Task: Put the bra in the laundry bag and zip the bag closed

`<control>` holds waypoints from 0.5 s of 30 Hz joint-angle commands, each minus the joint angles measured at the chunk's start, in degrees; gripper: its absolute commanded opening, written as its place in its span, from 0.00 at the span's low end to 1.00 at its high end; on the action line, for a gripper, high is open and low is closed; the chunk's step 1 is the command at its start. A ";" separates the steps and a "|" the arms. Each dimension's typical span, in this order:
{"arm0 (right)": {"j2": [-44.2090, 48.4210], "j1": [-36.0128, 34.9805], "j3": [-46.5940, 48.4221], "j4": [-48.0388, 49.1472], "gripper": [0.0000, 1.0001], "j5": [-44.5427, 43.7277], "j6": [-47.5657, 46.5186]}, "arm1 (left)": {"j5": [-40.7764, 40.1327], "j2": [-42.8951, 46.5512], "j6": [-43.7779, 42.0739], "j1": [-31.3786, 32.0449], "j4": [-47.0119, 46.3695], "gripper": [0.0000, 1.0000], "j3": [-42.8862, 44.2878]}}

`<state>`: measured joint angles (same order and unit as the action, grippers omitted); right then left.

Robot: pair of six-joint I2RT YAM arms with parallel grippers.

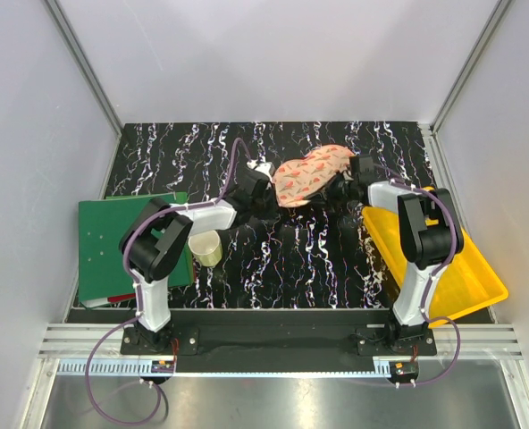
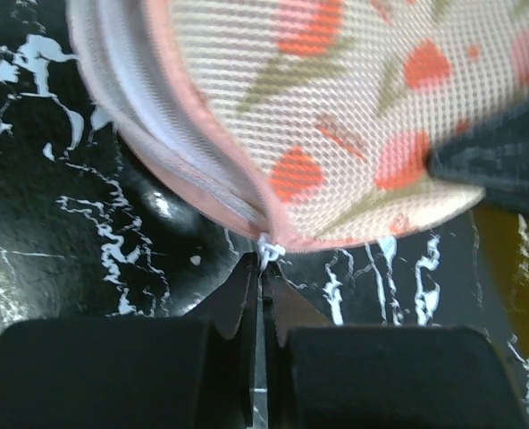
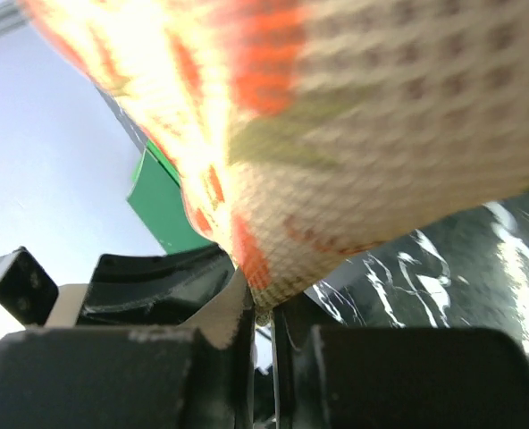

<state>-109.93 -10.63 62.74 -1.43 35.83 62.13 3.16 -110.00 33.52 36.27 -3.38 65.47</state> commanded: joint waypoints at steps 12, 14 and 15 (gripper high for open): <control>4.78 2.28 3.20 -9.86 0.71 -2.97 -14.24 | 9.41 -0.83 6.47 4.59 -5.76 0.00 4.05; 6.30 2.20 -1.29 -6.49 0.72 -0.95 -10.65 | 9.58 -1.36 7.00 5.12 -6.64 0.00 4.66; 6.74 2.20 -2.26 -3.87 0.72 -0.07 -9.41 | 9.59 -1.45 7.61 5.56 -6.82 0.00 4.58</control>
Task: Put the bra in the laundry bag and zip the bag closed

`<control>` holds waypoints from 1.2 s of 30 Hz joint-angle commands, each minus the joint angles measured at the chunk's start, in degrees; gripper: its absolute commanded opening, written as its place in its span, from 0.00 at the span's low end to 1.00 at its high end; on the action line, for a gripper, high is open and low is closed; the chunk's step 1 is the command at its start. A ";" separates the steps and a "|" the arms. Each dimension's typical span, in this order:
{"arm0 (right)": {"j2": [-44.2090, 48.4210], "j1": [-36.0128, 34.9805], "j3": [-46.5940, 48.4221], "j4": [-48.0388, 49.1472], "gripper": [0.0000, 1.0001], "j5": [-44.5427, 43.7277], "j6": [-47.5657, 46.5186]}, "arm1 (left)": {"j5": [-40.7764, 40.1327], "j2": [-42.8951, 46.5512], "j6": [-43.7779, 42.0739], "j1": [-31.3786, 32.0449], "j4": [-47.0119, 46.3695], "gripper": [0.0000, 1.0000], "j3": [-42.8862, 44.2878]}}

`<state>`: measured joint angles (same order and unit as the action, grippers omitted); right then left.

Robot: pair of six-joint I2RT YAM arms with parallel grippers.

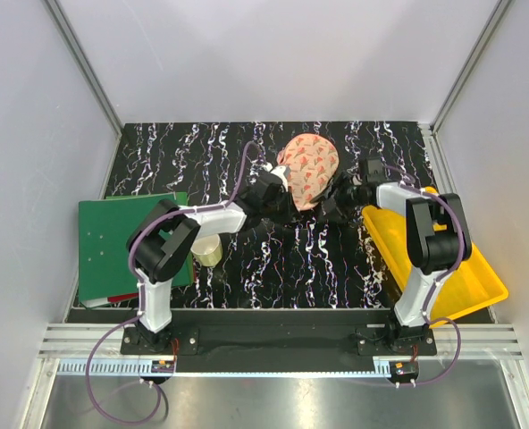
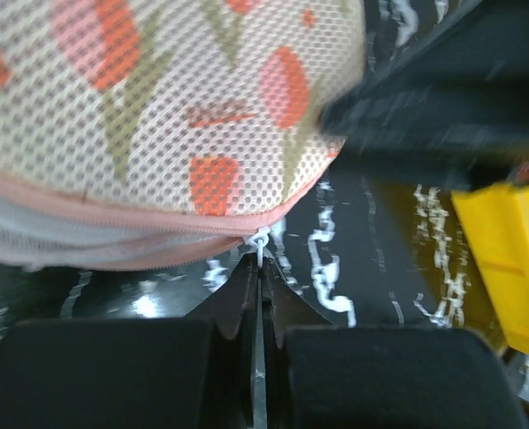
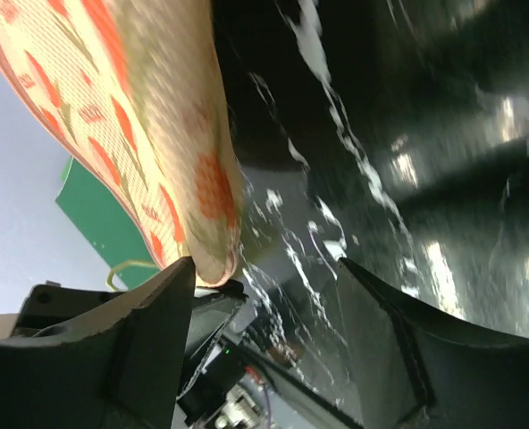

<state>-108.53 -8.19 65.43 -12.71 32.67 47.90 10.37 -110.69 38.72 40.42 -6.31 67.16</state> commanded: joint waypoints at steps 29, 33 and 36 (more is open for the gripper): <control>-6.85 1.95 11.28 -2.82 0.00 7.86 -9.91 | 0.52 2.86 0.92 -6.68 2.18 0.00 -2.13; -6.70 1.77 15.00 -8.64 0.43 3.73 -9.85 | 2.46 0.57 3.55 -2.56 0.07 0.00 0.95; -0.65 1.42 8.42 -6.12 0.66 0.91 -7.48 | 2.02 0.04 4.35 -1.05 -1.08 0.00 2.45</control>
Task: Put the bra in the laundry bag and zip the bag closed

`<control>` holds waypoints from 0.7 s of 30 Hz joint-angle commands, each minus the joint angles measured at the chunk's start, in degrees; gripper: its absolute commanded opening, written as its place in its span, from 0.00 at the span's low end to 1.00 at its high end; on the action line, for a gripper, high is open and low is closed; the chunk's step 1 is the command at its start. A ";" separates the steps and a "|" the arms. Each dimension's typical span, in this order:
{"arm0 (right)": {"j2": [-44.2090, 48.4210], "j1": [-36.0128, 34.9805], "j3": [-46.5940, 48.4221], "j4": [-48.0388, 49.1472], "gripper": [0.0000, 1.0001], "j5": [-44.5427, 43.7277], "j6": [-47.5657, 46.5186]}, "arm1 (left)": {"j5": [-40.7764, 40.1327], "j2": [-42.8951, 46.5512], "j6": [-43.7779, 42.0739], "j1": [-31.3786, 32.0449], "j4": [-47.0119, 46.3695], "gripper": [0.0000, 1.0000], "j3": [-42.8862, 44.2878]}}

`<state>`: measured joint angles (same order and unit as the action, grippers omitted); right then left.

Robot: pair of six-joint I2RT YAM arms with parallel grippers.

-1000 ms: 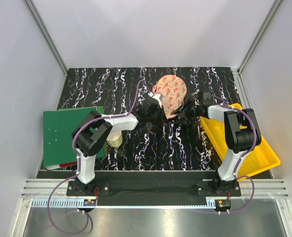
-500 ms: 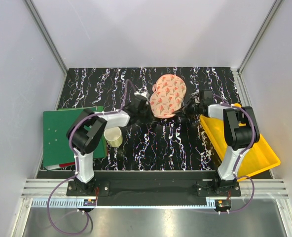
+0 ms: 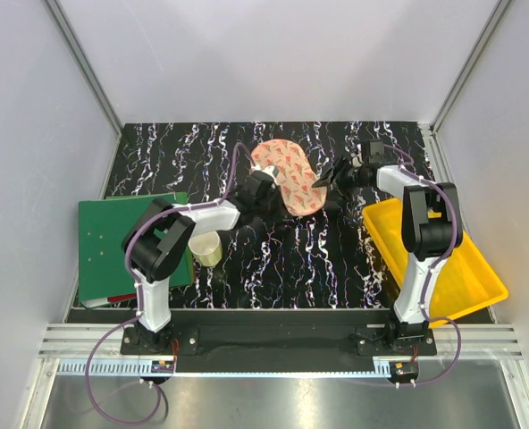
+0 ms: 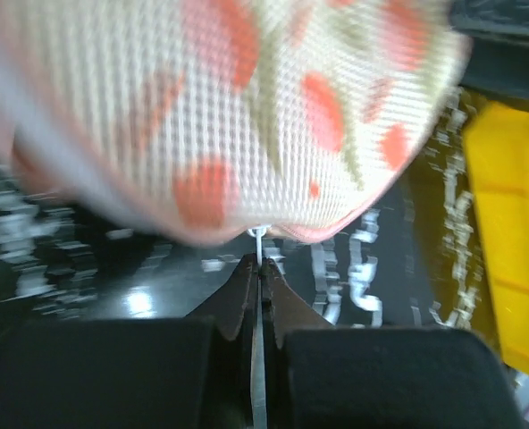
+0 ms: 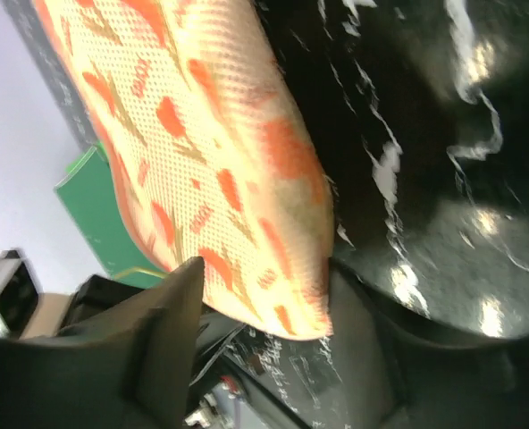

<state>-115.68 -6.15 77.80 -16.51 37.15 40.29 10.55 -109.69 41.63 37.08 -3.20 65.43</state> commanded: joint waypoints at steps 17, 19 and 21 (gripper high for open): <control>20.83 -2.37 -18.21 -3.78 0.90 -20.88 -1.36 | 1.06 1.14 1.18 3.62 -4.71 0.00 2.52; 22.33 -3.77 -19.44 -3.96 0.91 -20.97 -0.83 | 1.23 1.23 1.18 3.44 -4.97 0.00 2.16; 24.09 -4.74 -20.31 -4.93 0.93 -20.28 -0.22 | 1.23 1.32 1.26 3.44 -4.97 0.00 1.90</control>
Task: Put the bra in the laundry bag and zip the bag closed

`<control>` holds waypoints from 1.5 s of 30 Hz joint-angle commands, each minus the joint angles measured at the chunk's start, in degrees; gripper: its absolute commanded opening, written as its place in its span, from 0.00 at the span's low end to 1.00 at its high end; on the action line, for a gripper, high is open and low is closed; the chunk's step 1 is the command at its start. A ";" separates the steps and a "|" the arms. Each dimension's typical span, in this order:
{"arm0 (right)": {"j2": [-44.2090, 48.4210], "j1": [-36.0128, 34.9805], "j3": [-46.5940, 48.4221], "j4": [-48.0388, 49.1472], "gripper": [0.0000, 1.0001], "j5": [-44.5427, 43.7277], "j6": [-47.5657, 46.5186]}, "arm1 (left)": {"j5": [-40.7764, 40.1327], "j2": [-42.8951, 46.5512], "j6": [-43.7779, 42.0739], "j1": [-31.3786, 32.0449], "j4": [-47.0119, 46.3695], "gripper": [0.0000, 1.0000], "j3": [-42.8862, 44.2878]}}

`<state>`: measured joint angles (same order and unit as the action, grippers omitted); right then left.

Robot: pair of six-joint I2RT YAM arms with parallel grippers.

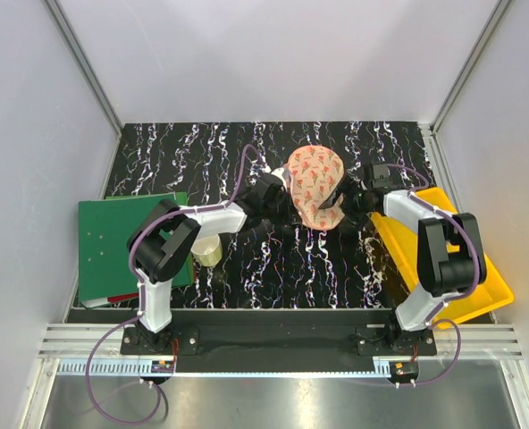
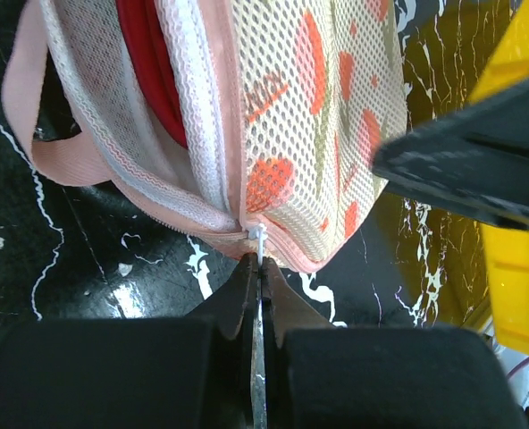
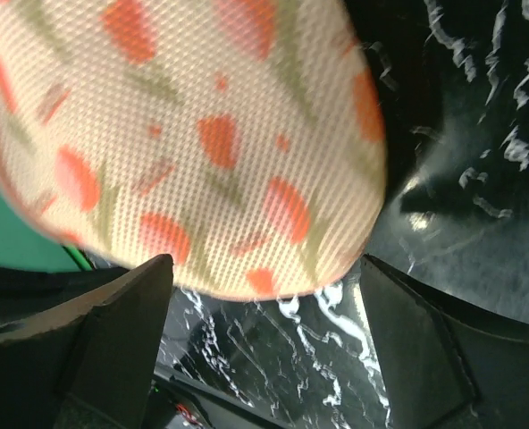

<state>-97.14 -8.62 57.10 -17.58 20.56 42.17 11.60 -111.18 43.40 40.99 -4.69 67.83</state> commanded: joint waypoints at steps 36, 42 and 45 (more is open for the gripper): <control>-3.76 -9.22 -10.27 29.64 0.15 -2.19 23.95 | 0.45 9.13 1.61 -0.65 -7.80 0.00 -12.64; -2.61 -4.76 -7.80 24.45 0.00 4.83 11.91 | 0.18 8.43 -1.38 -8.20 -0.43 0.00 -10.44; -3.58 -1.50 -6.31 23.04 0.00 10.81 7.68 | 0.09 9.13 -3.40 -11.72 1.78 0.00 -9.65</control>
<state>-100.60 -15.25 47.44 8.10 25.28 59.96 12.49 -104.95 43.55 34.13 -7.99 55.92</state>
